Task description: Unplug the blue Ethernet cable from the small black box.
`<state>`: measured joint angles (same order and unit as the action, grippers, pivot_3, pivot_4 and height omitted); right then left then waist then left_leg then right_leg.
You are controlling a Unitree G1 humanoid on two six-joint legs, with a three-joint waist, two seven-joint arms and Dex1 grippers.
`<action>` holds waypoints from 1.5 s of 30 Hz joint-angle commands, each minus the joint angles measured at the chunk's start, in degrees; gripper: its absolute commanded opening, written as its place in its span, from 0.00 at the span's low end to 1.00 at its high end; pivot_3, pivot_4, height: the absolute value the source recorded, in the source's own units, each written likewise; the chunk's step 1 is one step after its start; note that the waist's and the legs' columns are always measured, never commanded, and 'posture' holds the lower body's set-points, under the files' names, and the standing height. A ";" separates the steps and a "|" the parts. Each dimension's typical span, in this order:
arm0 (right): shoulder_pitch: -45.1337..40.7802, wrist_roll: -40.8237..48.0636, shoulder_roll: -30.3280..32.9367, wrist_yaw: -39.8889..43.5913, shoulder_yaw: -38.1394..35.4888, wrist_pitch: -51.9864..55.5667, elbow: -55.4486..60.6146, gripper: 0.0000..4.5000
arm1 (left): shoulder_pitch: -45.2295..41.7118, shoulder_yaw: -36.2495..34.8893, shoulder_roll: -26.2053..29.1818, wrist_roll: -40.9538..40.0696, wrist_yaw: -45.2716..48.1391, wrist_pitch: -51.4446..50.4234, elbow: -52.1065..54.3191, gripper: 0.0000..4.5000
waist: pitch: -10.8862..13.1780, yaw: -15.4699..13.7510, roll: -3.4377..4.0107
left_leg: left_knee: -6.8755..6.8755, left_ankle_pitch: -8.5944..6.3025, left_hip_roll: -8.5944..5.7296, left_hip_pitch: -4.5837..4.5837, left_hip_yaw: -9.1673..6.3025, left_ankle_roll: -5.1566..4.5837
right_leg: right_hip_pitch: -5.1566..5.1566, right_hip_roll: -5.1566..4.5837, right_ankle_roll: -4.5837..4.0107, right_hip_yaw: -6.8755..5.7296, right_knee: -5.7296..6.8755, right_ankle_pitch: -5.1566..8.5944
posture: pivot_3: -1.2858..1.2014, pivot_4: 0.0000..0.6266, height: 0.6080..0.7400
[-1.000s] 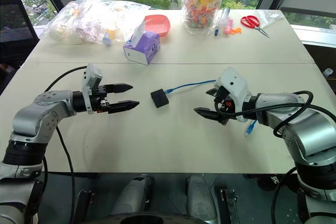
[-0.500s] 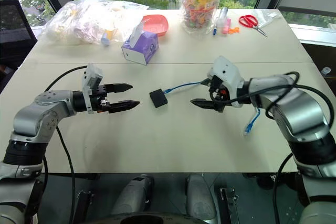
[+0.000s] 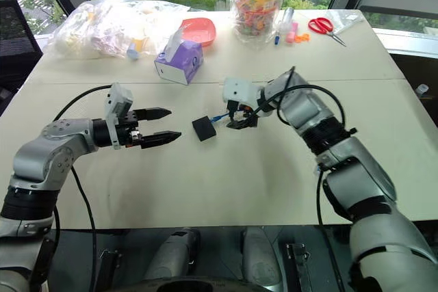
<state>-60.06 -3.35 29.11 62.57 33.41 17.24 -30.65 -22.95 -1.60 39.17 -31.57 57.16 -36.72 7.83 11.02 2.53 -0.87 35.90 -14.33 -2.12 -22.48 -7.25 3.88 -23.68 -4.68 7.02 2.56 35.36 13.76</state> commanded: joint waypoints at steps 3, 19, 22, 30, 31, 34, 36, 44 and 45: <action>-4.99 -5.80 -5.98 0.32 0.66 -9.59 -11.59 0.86 | 1.95 -2.36 0.95 -0.31 -1.62 0.76 4.44 0.99 | 0.00 0.12 0.01 | -0.01 0.01 0.00 0.00 0.00 0.02 | -0.07 0.01 -0.01 0.02 0.13 0.00 | 0.52 0.24 1.00; -13.24 -10.70 -19.59 2.95 -4.01 -15.17 -35.95 0.54 | 4.61 -3.59 0.55 -0.76 -4.85 0.91 7.53 1.00 | 0.00 1.66 0.00 | 0.07 0.08 0.00 0.17 -0.01 0.14 | -0.21 0.09 -0.05 0.14 0.79 0.00 | 0.52 0.24 1.00; -12.55 -11.59 -19.87 2.82 -4.59 -15.94 -35.53 0.22 | 5.04 -3.71 0.53 -0.96 -5.25 0.78 8.00 1.00 | 0.00 1.66 0.01 | 0.08 0.12 0.00 0.24 -0.01 0.21 | -0.19 0.11 -0.12 0.15 0.83 -0.05 | 0.52 0.24 1.00; -2.16 -18.71 -10.83 -13.64 -5.61 -25.42 -13.40 0.01 | 1.25 -4.77 -1.47 -5.10 -5.65 -3.12 4.24 1.00 | 0.00 0.92 0.00 | 0.17 0.15 -0.01 0.43 -0.05 0.24 | 0.07 0.13 -0.12 0.13 0.86 -0.04 | 0.52 0.24 1.00; 0.79 -19.59 -8.60 -15.88 -6.39 -27.64 -7.15 0.01 | 0.36 -4.64 -1.63 -5.52 -5.37 -3.69 3.47 1.00 | 0.00 0.60 0.00 | 0.21 0.16 -0.01 0.40 -0.10 0.25 | 0.07 0.12 -0.12 0.11 0.84 -0.04 | 0.52 0.24 1.00; 9.15 -21.91 -3.24 -23.21 -10.50 -30.62 10.49 0.01 | -3.16 -3.41 -2.03 -6.62 -3.82 -5.59 1.21 1.00 | -0.01 0.04 -0.01 | 0.21 0.16 -0.05 0.27 -0.07 0.25 | 0.00 0.10 -0.10 0.12 0.79 -0.04 | 0.52 0.24 1.00; 13.43 -24.03 -0.83 -27.80 -12.95 -31.73 19.30 0.01 | -5.88 -2.89 -2.47 -7.57 -2.75 -7.18 -0.56 1.00 | 0.00 -0.07 -0.02 | 0.21 0.16 -0.05 0.09 -0.07 0.25 | -0.18 0.09 -0.09 0.12 0.81 -0.03 | 0.52 0.24 1.00; 21.52 -27.52 1.20 -31.76 -16.71 -29.98 38.54 0.01 | -17.25 -0.18 -4.31 -6.95 2.49 -8.95 -11.69 1.00 | -0.01 0.38 -0.04 | 0.19 0.17 -0.01 0.06 0.11 0.26 | -0.35 0.10 -0.09 0.22 0.85 -0.04 | 0.52 0.24 1.00; 21.98 -27.85 1.38 -31.20 -16.49 -29.65 39.70 0.01 | -18.85 0.52 -4.82 -6.57 3.26 -8.61 -13.10 1.00 | -0.01 0.15 -0.05 | 0.22 0.17 -0.01 0.06 0.11 0.25 | -0.33 0.10 -0.09 0.22 0.85 -0.04 | 0.52 0.24 1.00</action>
<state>-37.83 -30.80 30.43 31.82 18.39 -12.78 5.00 -39.55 -1.47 34.64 -38.45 58.83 -46.05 -4.53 11.01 2.68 -0.92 36.14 -14.15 -2.14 -22.43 -7.14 4.14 -24.00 -4.58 6.93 2.78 36.20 13.72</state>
